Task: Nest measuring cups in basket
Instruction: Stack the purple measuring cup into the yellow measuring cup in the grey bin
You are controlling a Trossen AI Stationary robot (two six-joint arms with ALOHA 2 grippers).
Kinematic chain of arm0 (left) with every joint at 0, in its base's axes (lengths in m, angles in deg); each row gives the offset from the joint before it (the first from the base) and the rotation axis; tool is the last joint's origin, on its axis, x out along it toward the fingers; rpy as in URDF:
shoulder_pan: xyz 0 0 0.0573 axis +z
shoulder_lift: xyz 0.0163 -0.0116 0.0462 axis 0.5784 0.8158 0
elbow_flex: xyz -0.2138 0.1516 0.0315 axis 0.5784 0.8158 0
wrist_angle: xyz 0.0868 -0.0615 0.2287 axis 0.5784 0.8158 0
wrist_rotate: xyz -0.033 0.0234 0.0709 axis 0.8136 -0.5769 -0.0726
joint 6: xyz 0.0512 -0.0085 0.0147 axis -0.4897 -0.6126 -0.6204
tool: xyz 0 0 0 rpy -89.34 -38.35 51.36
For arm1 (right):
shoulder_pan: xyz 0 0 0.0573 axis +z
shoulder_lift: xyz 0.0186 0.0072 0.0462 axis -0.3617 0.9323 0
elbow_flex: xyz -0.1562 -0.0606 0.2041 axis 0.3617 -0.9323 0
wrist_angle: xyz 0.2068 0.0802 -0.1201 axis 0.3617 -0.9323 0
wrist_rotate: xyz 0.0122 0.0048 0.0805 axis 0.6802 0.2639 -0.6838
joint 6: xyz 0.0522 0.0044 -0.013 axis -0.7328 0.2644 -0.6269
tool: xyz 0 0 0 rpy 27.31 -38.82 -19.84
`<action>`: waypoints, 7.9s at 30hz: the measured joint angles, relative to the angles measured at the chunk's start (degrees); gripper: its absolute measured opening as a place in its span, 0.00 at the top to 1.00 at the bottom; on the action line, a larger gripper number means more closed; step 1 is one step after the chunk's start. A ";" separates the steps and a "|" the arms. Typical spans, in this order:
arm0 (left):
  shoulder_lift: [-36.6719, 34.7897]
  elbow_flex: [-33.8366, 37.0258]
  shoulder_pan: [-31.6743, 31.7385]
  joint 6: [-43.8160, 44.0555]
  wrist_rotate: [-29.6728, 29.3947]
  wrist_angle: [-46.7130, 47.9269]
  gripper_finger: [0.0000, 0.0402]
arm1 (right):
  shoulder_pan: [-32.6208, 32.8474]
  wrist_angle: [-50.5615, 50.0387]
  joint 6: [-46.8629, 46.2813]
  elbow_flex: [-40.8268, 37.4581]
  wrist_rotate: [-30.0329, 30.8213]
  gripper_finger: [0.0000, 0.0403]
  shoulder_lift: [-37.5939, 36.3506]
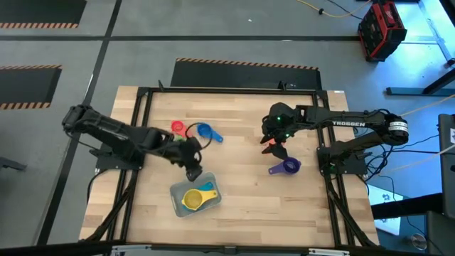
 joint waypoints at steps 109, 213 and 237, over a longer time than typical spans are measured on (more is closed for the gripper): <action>0.00 0.00 8.04 -31.55 -0.31 -5.65 0.71 | 14.16 -7.70 -46.43 -16.79 20.01 0.94 0.00; -0.02 -0.02 8.06 -40.34 -24.43 -43.72 0.99 | 17.03 86.38 -29.82 -4.66 59.80 0.86 21.86; 0.13 -0.02 6.84 -39.67 -23.38 -43.34 1.00 | 16.93 68.27 -30.11 -4.53 50.41 0.82 14.39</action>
